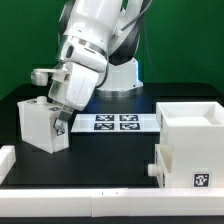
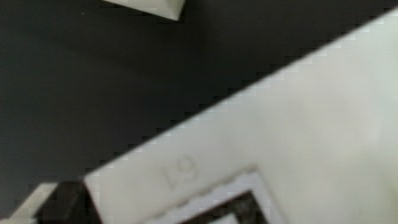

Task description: Assemble drawer

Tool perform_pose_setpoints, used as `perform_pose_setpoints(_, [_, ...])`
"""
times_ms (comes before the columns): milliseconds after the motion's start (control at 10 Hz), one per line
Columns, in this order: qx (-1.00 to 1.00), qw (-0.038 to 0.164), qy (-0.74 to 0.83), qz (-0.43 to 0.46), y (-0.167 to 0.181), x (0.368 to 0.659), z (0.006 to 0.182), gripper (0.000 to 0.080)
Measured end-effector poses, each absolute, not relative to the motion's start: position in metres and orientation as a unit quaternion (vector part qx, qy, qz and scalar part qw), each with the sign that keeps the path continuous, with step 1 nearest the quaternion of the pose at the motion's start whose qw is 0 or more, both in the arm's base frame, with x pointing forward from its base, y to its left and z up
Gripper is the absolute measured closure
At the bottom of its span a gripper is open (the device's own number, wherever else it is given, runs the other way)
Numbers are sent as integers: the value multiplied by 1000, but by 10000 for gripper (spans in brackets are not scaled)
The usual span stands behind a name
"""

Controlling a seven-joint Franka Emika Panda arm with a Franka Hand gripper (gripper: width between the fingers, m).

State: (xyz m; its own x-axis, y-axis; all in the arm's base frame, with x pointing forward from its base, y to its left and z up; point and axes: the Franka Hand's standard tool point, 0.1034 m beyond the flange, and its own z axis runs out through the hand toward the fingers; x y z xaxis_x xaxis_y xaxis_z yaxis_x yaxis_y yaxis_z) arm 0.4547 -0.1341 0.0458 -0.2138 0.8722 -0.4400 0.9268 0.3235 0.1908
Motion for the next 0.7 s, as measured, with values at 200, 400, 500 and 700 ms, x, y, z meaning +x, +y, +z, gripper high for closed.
perform_pose_setpoints(200, [579, 241, 777, -57, -134, 455, 46, 407])
perform_pose_setpoints(400, [579, 241, 777, -57, -134, 455, 46, 589])
perform_pose_setpoints(500, [579, 243, 776, -56, -135, 456, 47, 708])
perform_pose_setpoints(700, [580, 245, 775, -56, -138, 457, 49, 708])
